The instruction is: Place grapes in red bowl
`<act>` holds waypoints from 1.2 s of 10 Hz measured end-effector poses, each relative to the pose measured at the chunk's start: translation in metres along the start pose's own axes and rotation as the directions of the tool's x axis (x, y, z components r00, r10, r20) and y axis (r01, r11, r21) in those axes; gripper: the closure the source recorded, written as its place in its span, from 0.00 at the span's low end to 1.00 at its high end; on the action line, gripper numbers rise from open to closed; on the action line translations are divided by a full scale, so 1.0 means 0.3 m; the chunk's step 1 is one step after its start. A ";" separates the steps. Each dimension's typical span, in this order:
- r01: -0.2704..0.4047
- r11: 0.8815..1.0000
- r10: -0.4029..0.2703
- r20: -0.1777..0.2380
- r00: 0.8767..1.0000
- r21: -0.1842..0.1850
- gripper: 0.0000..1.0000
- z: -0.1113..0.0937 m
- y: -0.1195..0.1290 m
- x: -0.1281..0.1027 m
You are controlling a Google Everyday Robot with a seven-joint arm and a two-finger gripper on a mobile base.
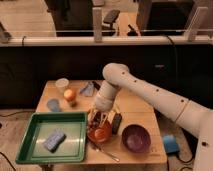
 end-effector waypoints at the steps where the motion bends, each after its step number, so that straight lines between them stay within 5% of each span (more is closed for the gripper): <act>1: 0.000 1.000 0.000 -0.001 1.000 0.001 0.20 -0.002 0.000 0.002; 12: 0.002 1.000 -0.003 0.029 1.000 0.024 0.20 -0.009 0.008 0.015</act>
